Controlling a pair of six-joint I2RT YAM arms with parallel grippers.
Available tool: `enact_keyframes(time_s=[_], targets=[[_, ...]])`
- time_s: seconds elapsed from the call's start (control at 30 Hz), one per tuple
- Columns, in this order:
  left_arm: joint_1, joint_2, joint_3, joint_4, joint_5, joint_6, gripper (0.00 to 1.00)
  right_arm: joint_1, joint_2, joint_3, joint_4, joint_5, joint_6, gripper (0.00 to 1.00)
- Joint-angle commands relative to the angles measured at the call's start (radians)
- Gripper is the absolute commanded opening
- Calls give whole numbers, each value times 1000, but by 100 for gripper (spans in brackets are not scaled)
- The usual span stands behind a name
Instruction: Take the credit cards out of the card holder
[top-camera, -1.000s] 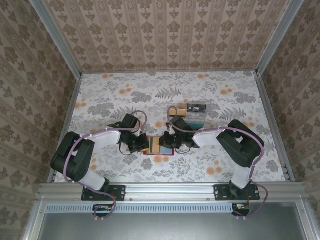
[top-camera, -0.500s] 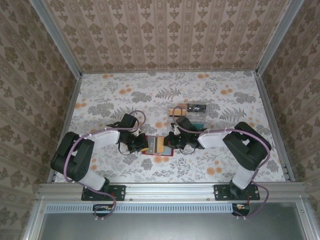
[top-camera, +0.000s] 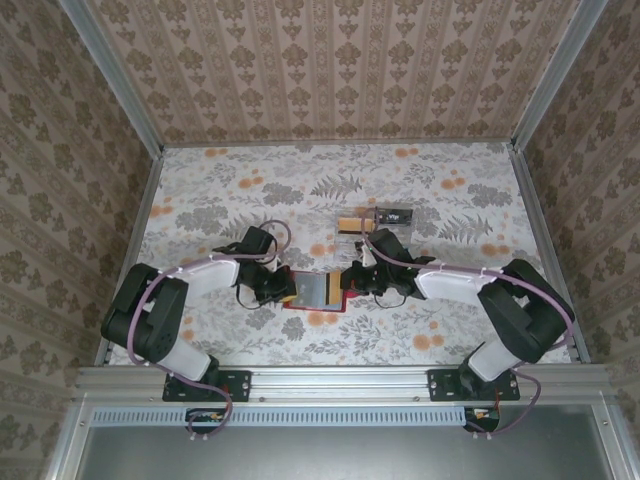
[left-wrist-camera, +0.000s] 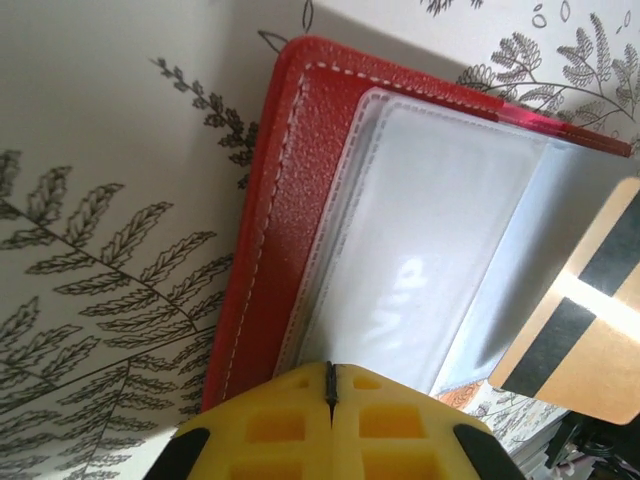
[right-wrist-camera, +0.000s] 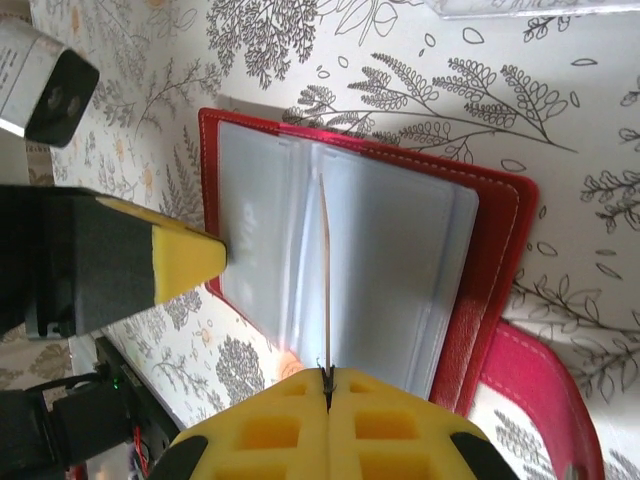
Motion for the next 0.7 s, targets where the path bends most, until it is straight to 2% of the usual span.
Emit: enact_keyframes(time_s=[0.0,0.07,0.27,0.37,0.4,0.5,0.67], targets=[[7,-54,61,-45,-14,15,15,-8,-55,63,-143,-4,-90,0],[11,-74,85,-47,-12,14,33,-7,-75,106,-216,8,-139,0],[27,-137,151,-48,-13,20,65,-7,-108,299,-486,86,-345,0],[68,-179,171,-51,-34,26,96,-7,-105,417,-627,164,-476,0],[73,-193,177,-55,-49,29,100,-6,-101,447,-658,195,-514,0],[93,-233,198,-64,-80,40,100,-6,-89,543,-737,281,-643,0],[134,-310,193,-46,-128,49,100,-6,-68,619,-742,390,-893,0]])
